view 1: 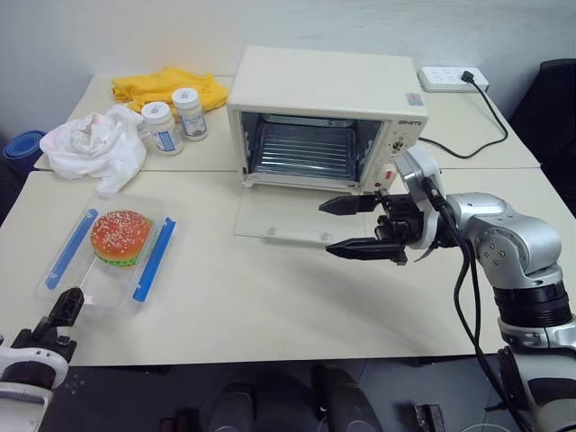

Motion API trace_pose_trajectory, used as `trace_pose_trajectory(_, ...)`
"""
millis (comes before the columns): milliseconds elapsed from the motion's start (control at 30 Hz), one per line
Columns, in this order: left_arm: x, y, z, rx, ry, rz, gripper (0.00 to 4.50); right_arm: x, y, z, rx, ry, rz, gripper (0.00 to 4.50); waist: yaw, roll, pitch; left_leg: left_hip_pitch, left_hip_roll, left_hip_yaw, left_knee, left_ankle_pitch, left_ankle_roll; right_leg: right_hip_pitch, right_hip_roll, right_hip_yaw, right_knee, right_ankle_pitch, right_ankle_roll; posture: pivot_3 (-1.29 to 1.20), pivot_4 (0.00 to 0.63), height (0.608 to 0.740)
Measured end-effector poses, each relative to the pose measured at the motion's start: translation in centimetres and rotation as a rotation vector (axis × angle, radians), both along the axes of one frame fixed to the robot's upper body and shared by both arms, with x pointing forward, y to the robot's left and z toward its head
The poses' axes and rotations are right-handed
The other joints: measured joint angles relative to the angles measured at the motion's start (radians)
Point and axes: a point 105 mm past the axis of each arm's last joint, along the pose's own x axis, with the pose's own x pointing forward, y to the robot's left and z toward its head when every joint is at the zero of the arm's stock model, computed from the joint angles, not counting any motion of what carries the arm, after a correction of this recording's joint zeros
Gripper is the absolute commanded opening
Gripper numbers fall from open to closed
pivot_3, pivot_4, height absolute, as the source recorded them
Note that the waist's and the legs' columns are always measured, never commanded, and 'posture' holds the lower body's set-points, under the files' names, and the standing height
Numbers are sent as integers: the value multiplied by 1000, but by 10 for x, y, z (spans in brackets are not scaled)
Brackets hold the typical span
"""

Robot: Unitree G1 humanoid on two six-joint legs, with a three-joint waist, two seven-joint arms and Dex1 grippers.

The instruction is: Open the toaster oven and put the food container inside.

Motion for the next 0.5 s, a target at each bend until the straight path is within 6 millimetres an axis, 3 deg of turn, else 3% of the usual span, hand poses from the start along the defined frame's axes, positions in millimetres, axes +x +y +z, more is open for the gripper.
trace_pose_trajectory(167,19,-4,-4,-72,52,44,4485,-3,-1,2,13,2,-20,4500,0,-1,0,0,0,0,0,0,0,0,0,0,0,0,0,0,150,740)
trace_pose_trajectory(300,16,4,-12,-104,162,141,3362,-3,-3,-2,21,27,-47,4500,-1,-1,0,0,0,0,0,0,-1,-1,0,1,0,0,1,0,150,740)
trace_pose_trajectory(500,1,11,-3,-172,264,172,1520,-6,-4,-2,30,38,-67,4500,1,-2,-1,1,3,-3,-1,-2,-4,-1,-1,4,-1,0,0,0,150,740)
